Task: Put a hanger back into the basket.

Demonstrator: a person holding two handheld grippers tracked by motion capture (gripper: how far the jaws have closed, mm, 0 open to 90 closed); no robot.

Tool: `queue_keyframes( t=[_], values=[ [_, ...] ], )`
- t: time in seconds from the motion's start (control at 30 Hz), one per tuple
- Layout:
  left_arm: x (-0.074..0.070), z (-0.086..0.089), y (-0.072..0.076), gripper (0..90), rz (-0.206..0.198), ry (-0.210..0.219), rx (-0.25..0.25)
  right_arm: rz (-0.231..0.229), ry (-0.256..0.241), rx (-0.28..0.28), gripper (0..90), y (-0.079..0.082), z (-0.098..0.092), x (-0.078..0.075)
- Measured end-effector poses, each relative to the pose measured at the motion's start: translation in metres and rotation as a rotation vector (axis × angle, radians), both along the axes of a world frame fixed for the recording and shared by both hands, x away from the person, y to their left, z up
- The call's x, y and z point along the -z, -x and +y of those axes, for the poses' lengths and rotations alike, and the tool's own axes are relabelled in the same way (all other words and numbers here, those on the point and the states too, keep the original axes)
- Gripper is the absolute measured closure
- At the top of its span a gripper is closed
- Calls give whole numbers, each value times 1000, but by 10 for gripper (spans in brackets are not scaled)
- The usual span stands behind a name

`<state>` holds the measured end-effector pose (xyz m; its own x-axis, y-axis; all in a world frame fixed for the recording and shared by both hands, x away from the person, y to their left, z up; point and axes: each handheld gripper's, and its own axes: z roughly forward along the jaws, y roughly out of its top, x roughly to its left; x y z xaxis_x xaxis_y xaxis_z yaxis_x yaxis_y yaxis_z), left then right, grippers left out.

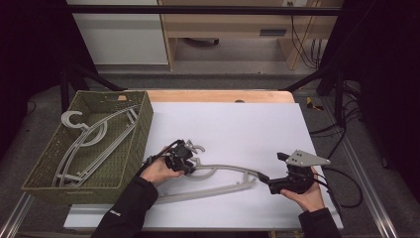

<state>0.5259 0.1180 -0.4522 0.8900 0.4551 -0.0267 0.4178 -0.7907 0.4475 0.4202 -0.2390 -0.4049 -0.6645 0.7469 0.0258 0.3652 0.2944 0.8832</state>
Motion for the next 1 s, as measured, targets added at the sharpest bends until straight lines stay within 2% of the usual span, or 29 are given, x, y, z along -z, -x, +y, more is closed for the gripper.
queue_keyframes(
  t=[0.1, 0.27, 0.53, 0.6, 0.83, 1.0],
  values=[
    [0, -1, 0, 759, 9, -7, -13, -3, 0, 0, 36, 0, 0, 0],
    [-1, -3, 2, 759, 0, -26, -16, -5, -2, 1, 37, 0, 0, -1],
    [-3, -8, 8, 787, -15, -77, 32, -4, 1, 0, 36, 0, 0, -1],
    [-3, -8, 10, 806, -11, -74, 48, -5, -3, 1, 36, 0, -1, -1],
    [-3, -9, 10, 793, 3, -73, 30, -2, 0, -4, 36, 0, 0, -1],
    [-2, -10, 11, 779, -8, -82, 35, -3, -3, -3, 37, 0, 1, -1]
  ],
)
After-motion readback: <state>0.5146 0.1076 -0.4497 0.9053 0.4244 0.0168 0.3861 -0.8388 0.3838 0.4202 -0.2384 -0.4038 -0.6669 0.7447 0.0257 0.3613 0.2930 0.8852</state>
